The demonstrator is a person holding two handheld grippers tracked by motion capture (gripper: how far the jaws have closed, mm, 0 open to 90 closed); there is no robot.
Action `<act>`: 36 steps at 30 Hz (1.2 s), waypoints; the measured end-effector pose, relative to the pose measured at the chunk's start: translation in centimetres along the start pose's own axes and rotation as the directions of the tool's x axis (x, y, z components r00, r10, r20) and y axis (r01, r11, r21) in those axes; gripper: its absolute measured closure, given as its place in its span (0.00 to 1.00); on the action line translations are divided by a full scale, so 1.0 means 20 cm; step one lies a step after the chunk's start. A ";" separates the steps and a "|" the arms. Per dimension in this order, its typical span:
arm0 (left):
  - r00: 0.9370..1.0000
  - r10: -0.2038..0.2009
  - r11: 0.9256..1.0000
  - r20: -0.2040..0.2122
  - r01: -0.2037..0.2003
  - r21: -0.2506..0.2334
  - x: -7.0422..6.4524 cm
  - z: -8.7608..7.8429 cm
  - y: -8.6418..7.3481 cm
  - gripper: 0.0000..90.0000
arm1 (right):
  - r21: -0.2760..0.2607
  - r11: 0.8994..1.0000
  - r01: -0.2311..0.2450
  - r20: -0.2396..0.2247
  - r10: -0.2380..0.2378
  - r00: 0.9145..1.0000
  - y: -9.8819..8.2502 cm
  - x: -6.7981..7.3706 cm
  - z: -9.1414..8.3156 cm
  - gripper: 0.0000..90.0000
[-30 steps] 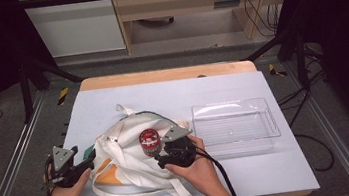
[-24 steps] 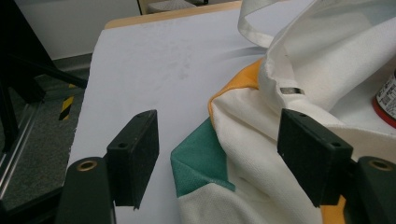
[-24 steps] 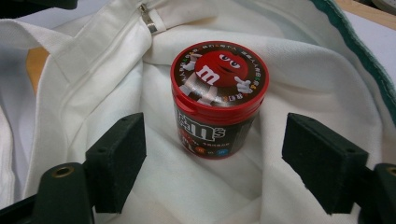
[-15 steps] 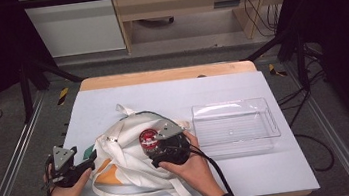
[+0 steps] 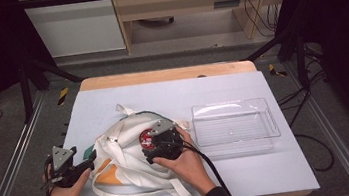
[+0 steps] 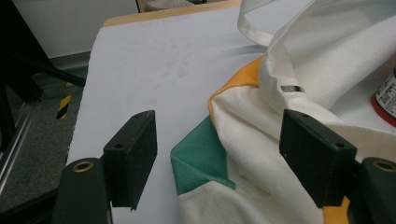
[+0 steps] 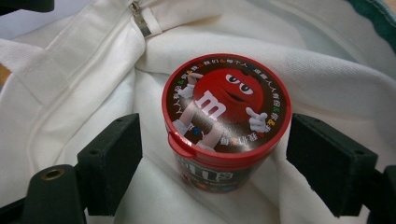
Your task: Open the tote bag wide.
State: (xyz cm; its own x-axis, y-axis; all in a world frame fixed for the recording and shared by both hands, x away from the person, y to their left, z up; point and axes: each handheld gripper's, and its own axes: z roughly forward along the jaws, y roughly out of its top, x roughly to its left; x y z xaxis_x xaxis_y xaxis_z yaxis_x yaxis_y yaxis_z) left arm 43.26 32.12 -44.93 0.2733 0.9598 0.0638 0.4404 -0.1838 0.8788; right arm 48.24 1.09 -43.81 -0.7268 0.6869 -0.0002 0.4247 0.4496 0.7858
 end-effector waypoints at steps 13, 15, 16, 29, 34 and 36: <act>1.000 0.004 1.000 0.005 -0.004 0.003 0.00 0.00 0.00 0.31 | 0.057 0.998 0.037 -0.003 -0.037 0.999 0.03 -0.02 0.09 0.21; 1.000 0.004 1.000 0.006 -0.004 0.003 0.00 0.00 0.00 0.31 | 0.061 0.997 0.039 -0.002 -0.039 0.999 0.03 -0.02 0.10 0.23; 1.000 0.004 1.000 0.005 -0.004 0.003 0.00 0.00 0.00 0.31 | 0.064 0.997 0.045 -0.005 -0.045 0.999 0.03 -0.02 0.10 0.23; 1.000 0.006 1.000 0.006 -0.006 0.005 0.00 0.00 0.00 0.31 | 0.080 0.996 0.038 -0.028 -0.035 0.999 0.02 -0.04 0.14 0.25; 1.000 0.008 1.000 0.007 -0.009 0.008 0.00 0.00 0.00 0.31 | 0.075 0.997 0.035 -0.031 -0.033 0.999 0.02 -0.04 0.14 0.25; 1.000 0.009 1.000 0.007 -0.009 0.009 0.00 0.00 0.00 0.31 | 0.076 0.996 0.035 -0.028 -0.033 0.999 0.02 -0.04 0.13 0.26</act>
State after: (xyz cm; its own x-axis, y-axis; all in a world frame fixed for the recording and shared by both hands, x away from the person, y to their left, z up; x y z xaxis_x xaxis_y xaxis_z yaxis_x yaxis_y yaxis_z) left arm 43.34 32.06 -44.97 0.2834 0.9565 0.0687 0.4452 -0.1947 0.8740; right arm 50.39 2.32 -45.12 -0.7553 0.6553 -0.0087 0.4389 0.5157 0.7358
